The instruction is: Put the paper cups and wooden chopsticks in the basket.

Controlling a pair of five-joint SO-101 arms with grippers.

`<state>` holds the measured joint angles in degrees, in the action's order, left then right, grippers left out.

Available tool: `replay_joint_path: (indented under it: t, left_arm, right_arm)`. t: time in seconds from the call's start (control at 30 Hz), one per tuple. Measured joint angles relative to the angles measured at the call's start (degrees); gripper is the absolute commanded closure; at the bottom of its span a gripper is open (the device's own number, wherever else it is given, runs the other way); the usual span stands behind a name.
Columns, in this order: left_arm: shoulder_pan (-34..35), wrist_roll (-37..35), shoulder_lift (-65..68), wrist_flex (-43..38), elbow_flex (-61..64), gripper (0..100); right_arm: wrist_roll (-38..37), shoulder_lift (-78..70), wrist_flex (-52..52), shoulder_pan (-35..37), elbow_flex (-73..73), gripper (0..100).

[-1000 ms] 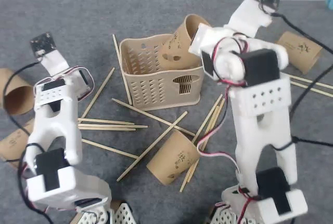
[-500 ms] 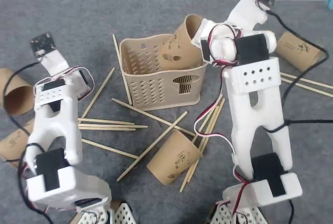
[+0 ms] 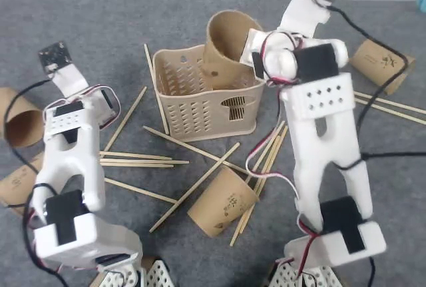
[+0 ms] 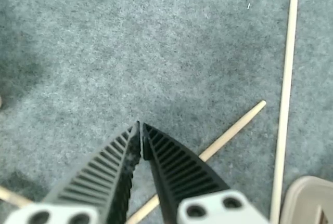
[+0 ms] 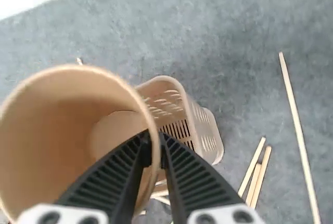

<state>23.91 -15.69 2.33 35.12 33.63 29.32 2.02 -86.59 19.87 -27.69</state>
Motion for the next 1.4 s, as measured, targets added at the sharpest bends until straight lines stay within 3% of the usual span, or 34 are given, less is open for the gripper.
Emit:
replay_joint_path:
  t: [0.8,0.87,1.07,1.23,1.4]
  left_arm:
    - [0.0,0.0,0.0,0.0,0.0,99]
    - [0.0,0.0,0.0,0.0,0.0,99]
    - [0.0,0.0,0.0,0.0,0.0,99]
    - [0.0,0.0,0.0,0.0,0.0,99]
    - [0.0,0.0,0.0,0.0,0.0,99]
  right_arm:
    - [-8.97,0.44,1.41,-4.31,1.76,98.8]
    - [-9.23,-0.97,2.11,-4.31,1.76,95.4]
    - [-15.56,-1.76,1.32,-3.78,1.76,71.4]
    - [-18.02,-0.88,-1.76,-4.66,1.76,69.7]
    - [-18.2,5.8,-2.29,-12.48,1.67,69.7]
